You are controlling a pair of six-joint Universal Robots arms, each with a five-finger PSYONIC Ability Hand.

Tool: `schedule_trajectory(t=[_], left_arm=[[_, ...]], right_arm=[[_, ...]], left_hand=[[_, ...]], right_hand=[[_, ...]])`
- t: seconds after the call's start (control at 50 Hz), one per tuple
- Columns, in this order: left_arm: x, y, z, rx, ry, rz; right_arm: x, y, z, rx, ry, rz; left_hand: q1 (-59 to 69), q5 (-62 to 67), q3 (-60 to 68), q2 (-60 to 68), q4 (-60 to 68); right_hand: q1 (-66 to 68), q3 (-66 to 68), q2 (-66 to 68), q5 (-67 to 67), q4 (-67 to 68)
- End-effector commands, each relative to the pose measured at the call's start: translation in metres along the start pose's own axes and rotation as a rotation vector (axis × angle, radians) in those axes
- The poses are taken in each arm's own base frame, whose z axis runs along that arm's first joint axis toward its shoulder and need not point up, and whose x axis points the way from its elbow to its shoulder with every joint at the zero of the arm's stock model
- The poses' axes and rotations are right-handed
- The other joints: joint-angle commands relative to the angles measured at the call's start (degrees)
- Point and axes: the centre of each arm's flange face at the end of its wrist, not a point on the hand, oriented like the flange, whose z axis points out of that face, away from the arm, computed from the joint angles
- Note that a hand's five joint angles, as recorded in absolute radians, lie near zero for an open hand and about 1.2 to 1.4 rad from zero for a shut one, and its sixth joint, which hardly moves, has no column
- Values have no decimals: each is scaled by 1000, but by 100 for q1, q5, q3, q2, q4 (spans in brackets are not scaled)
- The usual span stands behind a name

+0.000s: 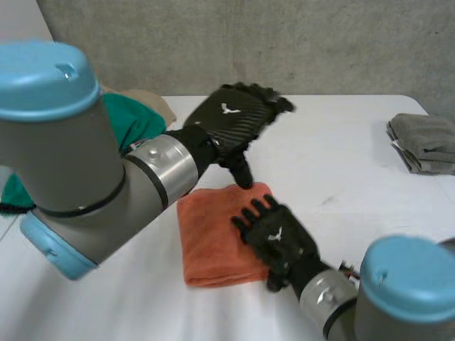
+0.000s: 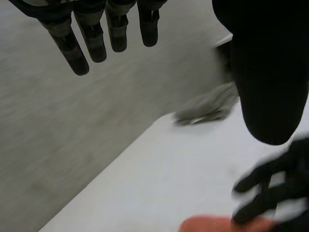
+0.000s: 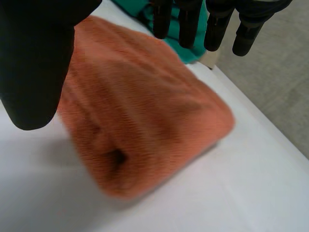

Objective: Fold the laundry.

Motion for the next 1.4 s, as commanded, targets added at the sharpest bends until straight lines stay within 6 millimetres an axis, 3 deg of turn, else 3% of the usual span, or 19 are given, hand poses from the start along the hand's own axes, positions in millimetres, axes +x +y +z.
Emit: schedule_trajectory(t=[0.02,0.2,0.4,0.48,0.54,0.56,0.58,0.6,0.72,0.8,1.1,1.18,1.2,1.26,1.28,1.4], left_arm=[[12,-2,-1,4,173,-15],[18,3,-1,-9,192,-18],[19,5,-1,-18,192,-29],[18,5,-1,-18,191,-30],[19,6,-1,-22,193,-33],[19,5,-2,-22,193,-33],[19,5,-2,-22,193,-33],[19,5,-2,-22,193,-33],[17,6,-2,-23,189,-34],[15,3,-2,-15,182,-31],[-6,-16,-2,41,114,-6],[-10,-21,0,58,98,-6],[-10,-24,0,66,96,-10],[-11,-27,1,75,93,-16],[-11,-28,1,79,92,-21],[-12,-28,2,81,92,-30]], right_arm=[[-21,25,15,47,-6,-15],[-22,31,44,130,40,-99],[-17,25,54,173,64,-134],[-15,21,57,187,66,-130],[-15,22,60,191,63,-127],[-16,22,61,191,63,-126],[-15,21,63,193,64,-123],[-14,20,64,196,65,-123],[-8,14,66,207,85,-121],[14,16,71,194,141,-113],[162,11,79,219,382,-114],[209,-6,83,304,462,-136],[232,-13,84,341,505,-125],[269,-24,82,410,570,-79],[291,-27,82,458,600,-33],[361,-16,88,588,690,51]], left_hand=[[-111,-272,-186,-194,-164],[-111,-272,-186,-194,-164],[-111,-272,-186,-194,-164],[-111,-272,-186,-194,-164],[-111,-272,-186,-194,-164],[-111,-272,-186,-194,-164],[-111,-272,-186,-194,-164],[-111,-272,-186,-194,-164],[-111,-272,-186,-194,-164],[-111,-272,-186,-194,-164],[-111,-272,-186,-194,-164],[-111,-272,-186,-194,-164],[-111,-272,-186,-194,-164],[-111,-272,-186,-194,-164],[-111,-272,-186,-194,-164],[-111,-272,-186,-194,-164]], right_hand=[[-264,-202,-217,-225,-169],[-264,-202,-217,-225,-169],[13,75,60,52,108],[1204,1267,1252,1244,1300],[3018,3080,3065,3057,3113],[3757,3819,3804,3796,3852],[5646,5709,5694,5686,5741],[6725,6787,6772,6764,6820],[6736,6798,6783,6775,6831],[6736,6798,6783,6775,6831],[6736,6798,6783,6775,6831],[6736,6798,6783,6775,6831],[6736,6798,6783,6775,6831],[6736,6798,6783,6775,6831],[6736,6798,6783,6775,6831],[6736,6798,6783,6775,6831]])
